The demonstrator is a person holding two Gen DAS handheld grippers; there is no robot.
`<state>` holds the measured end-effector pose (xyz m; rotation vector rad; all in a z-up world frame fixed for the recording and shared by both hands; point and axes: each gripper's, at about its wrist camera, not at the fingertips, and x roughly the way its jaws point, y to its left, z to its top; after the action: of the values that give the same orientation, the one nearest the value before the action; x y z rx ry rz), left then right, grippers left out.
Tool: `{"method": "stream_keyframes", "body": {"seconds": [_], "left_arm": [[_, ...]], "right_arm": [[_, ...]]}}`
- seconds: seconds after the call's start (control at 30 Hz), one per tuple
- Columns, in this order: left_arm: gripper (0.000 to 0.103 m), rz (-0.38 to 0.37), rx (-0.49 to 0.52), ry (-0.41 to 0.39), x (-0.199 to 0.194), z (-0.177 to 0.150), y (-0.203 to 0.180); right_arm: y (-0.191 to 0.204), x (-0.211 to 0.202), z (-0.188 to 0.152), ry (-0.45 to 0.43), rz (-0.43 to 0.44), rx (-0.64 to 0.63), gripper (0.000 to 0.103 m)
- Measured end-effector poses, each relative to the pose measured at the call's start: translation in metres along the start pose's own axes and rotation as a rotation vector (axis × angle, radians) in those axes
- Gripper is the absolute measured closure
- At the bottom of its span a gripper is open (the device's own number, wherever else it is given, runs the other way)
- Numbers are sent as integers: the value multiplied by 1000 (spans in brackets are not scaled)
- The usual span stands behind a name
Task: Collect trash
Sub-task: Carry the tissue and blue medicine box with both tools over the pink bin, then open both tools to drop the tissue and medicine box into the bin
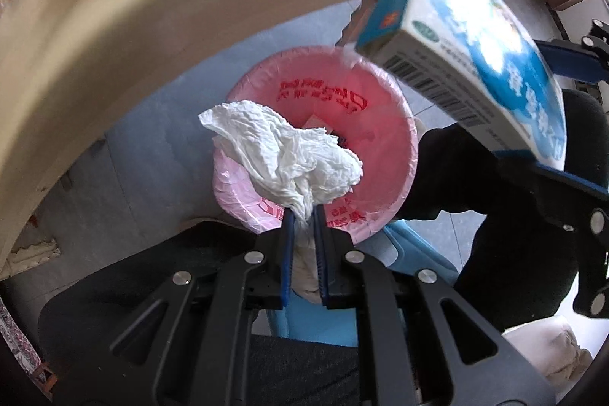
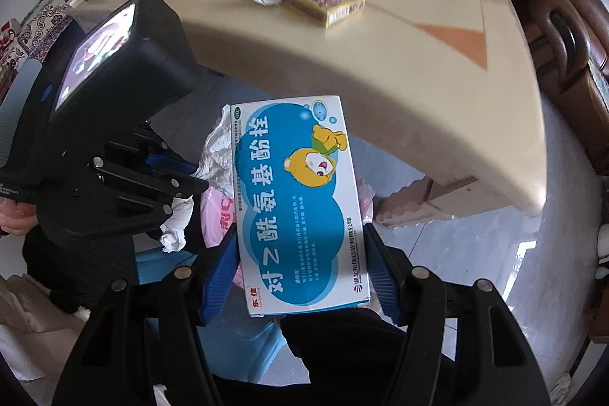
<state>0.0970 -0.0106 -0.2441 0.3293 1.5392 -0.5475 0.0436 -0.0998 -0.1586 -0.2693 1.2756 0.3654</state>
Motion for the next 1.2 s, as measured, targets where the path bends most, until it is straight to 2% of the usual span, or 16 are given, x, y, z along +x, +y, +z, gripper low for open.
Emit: {"method": "stream_keyframes", "body": {"seconds": [0.4, 0.87, 1.2], "left_arm": [[91, -42, -59, 95, 67, 14, 13], [92, -83, -113, 177, 113, 29, 27], [91, -104, -132, 228, 137, 34, 33]], "right_arm": [[-7, 75, -5, 91, -12, 5, 42], [-19, 157, -9, 207, 10, 19, 41], [-29, 179, -1, 264, 42, 40, 41]]}}
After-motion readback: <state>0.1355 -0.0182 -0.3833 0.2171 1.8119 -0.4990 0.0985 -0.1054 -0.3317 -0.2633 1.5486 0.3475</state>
